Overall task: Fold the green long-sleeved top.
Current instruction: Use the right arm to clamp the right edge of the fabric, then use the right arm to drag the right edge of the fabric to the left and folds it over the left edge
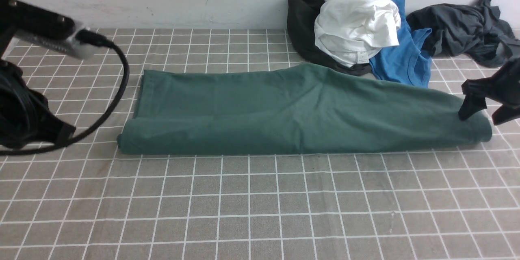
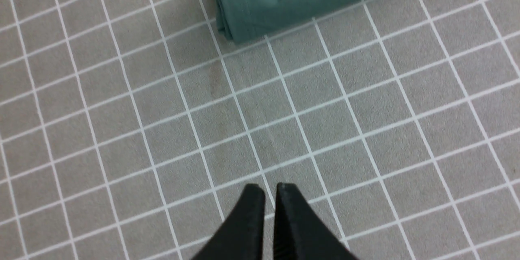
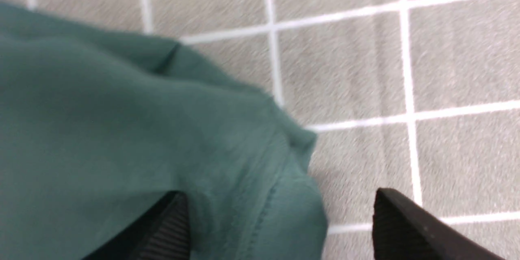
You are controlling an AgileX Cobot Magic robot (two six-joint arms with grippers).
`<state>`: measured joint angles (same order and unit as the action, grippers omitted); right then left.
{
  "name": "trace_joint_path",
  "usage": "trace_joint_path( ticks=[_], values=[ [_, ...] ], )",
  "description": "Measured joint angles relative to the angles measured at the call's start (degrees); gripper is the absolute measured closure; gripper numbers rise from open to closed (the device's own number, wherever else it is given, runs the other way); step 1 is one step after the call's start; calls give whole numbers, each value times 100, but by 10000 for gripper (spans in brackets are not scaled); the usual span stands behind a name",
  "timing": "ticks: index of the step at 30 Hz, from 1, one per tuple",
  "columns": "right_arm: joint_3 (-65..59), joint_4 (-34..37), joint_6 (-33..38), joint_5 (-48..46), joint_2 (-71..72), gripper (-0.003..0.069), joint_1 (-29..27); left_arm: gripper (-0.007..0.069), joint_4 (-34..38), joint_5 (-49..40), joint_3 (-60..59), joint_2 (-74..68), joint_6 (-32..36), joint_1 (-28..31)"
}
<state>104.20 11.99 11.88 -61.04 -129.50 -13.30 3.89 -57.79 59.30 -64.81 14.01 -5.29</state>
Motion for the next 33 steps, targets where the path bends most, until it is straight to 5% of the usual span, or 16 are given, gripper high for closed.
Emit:
trace_joint_path(
  ticks=[7,8,9,12,15,19,25,31,33],
  values=[
    [23,399,-155,-45,-211,163,-4,602,0,-26,-364,72,0,0],
    [23,714,10,-146,-217,248,-6,602,-26,-20,-379,72,0,0],
    [23,745,10,-159,-217,258,-6,602,-34,-20,-379,72,0,0],
    [23,1076,332,-350,-178,492,-1,602,-121,-27,-379,72,0,0],
    [11,1036,521,-434,68,625,-7,602,-145,-86,-379,72,-2,0],
    [74,414,536,-636,487,636,3,602,-145,-242,-381,86,-7,0],
    [643,-1511,-228,-955,1427,636,2,602,-141,-99,-381,199,-13,0],
    [993,-505,-472,-1058,1910,636,443,602,7,98,-381,199,-114,0],
    [1013,313,-369,-968,1970,636,1179,602,73,98,-381,193,-138,0]
  ],
)
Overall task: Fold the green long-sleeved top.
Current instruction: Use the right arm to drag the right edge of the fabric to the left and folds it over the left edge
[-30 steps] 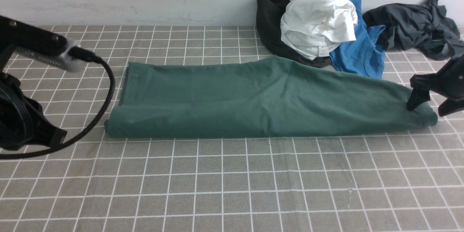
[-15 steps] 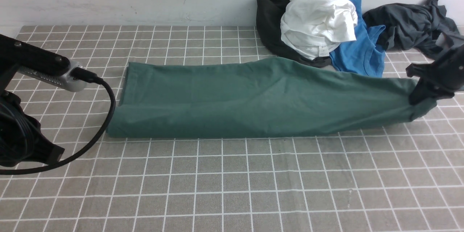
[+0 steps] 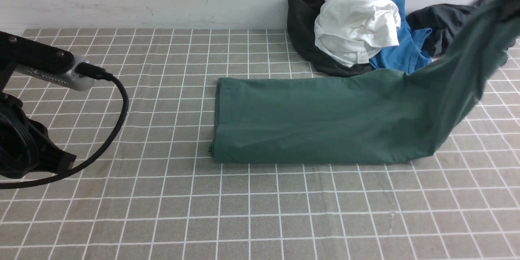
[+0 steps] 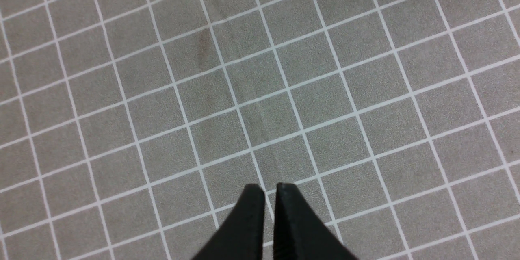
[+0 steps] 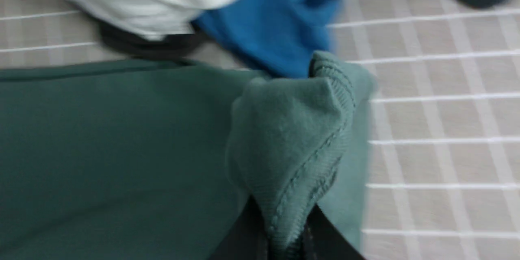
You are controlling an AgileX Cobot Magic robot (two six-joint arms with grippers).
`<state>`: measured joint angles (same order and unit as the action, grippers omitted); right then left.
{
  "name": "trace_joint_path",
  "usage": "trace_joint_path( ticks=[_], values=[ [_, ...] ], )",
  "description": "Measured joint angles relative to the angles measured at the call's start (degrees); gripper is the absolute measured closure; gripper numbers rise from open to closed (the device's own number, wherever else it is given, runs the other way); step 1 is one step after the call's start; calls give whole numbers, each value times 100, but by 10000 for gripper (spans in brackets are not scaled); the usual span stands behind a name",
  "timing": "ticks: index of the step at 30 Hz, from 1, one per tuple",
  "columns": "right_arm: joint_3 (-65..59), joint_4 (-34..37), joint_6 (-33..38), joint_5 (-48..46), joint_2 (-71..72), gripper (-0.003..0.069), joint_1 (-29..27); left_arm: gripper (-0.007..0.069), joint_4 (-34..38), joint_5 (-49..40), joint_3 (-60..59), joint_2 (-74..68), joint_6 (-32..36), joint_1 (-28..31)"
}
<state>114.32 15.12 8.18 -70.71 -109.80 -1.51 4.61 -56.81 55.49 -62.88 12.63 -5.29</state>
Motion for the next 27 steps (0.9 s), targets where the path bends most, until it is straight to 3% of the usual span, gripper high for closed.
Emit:
trace_joint_path(
  ticks=[3,4,6,12,17,19,20,21,24,27],
  values=[
    [7,644,82,461,-192,636,940,602,19,0,0,-5,-6,0],
    [7,644,88,461,-214,636,1006,602,19,0,0,-5,-6,0],
    [13,1142,181,1262,-632,636,1903,602,25,0,0,-25,-6,0],
    [13,1745,444,2815,-1767,630,3206,602,36,1,0,-31,-6,0],
    [13,1771,534,3154,-2279,550,3470,602,36,6,0,-31,-6,0],
    [112,1742,662,3054,-2295,438,3470,602,36,6,0,-31,-6,0],
    [133,1741,690,3034,-2290,429,3464,602,36,6,0,-31,-6,0],
    [275,1680,793,2942,-2254,375,3458,602,48,6,0,-31,-6,0],
    [741,1169,951,2484,-2101,284,3458,602,79,6,0,-31,-6,0],
    [1127,416,891,1954,-1926,282,3458,602,186,1,0,-31,-6,0]
  ],
)
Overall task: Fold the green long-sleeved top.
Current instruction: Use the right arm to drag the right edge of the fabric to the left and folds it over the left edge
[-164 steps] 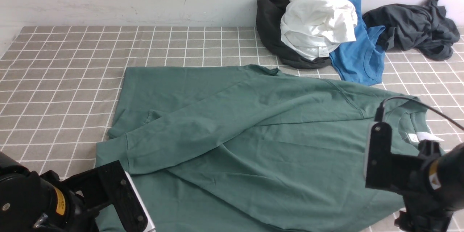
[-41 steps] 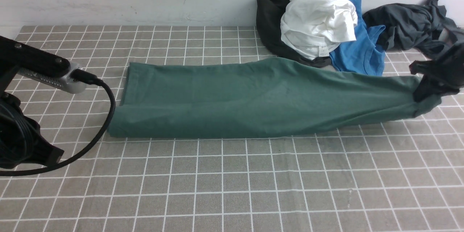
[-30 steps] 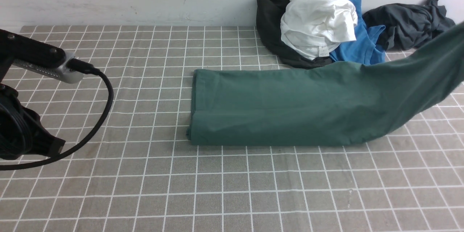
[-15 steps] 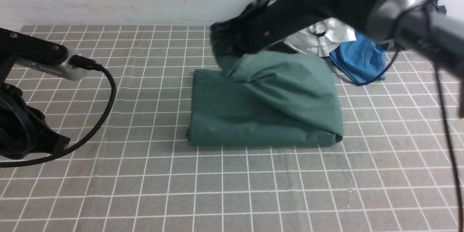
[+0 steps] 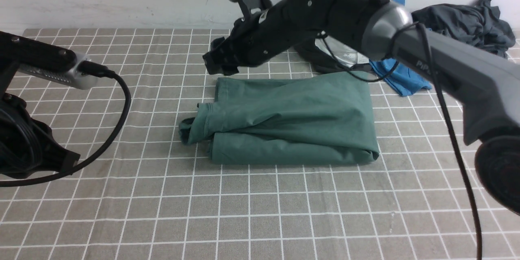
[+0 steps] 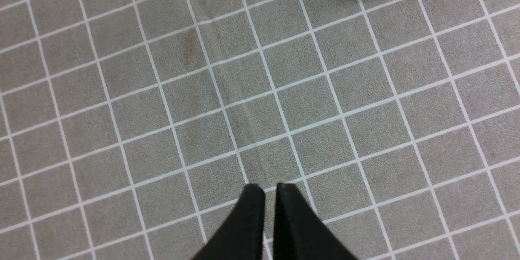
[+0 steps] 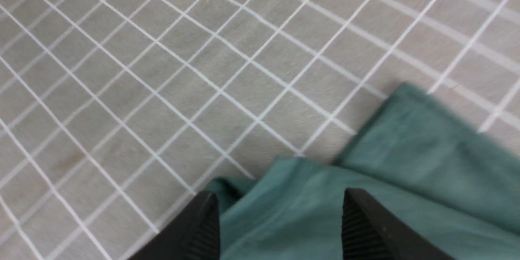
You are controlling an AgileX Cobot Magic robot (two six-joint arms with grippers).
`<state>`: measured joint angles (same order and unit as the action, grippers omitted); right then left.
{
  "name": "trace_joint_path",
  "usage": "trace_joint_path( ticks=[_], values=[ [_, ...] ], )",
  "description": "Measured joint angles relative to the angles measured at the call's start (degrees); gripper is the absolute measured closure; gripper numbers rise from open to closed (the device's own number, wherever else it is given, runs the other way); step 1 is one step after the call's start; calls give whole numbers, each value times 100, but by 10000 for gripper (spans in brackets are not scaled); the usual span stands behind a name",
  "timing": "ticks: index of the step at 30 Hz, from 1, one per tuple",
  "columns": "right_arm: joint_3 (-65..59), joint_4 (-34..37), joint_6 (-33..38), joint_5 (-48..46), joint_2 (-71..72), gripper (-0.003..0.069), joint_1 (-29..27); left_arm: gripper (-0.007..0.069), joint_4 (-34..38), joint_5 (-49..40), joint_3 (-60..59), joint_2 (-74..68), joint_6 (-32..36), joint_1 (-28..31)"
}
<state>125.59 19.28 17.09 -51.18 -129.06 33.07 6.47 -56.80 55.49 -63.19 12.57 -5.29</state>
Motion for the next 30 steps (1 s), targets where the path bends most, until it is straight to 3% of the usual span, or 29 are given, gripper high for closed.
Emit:
trace_joint_path(
  ticks=[2,5,8,13,16,24,30],
  values=[
    [55,-247,-86,-167,33,298,0,602,51,0,0,0,0,0],
    [25,-810,-456,-648,-45,405,-2,602,311,11,0,0,17,0],
    [-94,-761,-723,-885,-465,552,28,602,671,82,-7,38,288,0],
    [-152,-553,-633,-804,-988,662,331,602,1226,260,-22,434,995,0],
    [-165,-712,-547,-846,-918,669,527,602,1461,572,-169,842,1361,0],
    [-174,-2250,-188,-1903,1086,673,689,602,1595,2393,-1900,3158,2149,0],
    [-288,-2157,-346,-2047,2511,673,453,602,1956,3452,-3192,4604,2233,0]
  ],
)
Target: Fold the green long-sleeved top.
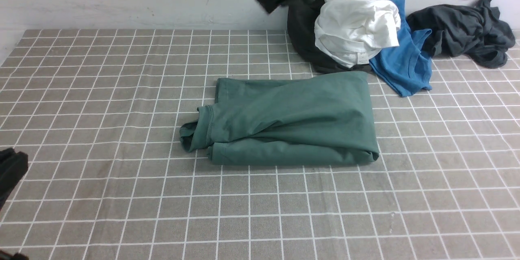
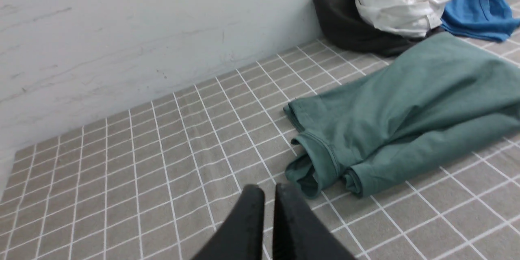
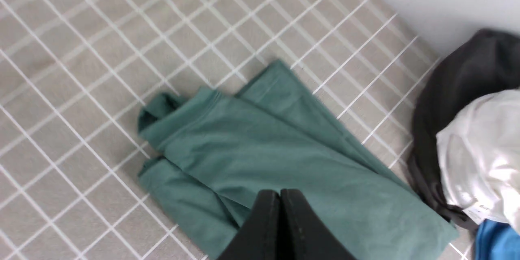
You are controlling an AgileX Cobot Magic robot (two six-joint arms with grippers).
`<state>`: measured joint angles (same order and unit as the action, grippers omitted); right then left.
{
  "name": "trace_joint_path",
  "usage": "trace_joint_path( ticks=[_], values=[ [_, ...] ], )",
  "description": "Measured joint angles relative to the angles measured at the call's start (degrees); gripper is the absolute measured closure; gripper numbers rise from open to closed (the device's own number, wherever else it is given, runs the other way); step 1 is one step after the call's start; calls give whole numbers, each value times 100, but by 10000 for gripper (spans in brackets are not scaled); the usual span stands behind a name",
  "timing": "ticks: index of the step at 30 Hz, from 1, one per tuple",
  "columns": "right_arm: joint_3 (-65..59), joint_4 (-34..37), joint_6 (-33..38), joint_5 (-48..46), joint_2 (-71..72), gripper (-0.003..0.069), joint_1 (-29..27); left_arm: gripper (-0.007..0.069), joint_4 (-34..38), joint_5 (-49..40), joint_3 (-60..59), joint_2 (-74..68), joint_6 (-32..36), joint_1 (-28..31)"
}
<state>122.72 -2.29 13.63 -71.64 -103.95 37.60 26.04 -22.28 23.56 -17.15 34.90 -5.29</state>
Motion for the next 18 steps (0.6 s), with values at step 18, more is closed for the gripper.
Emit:
trace_joint_path(
  ticks=[18],
  values=[
    [-7147,442,-552,2753,5099,672,0,602,105,890,-925,1327,34,0]
  ],
)
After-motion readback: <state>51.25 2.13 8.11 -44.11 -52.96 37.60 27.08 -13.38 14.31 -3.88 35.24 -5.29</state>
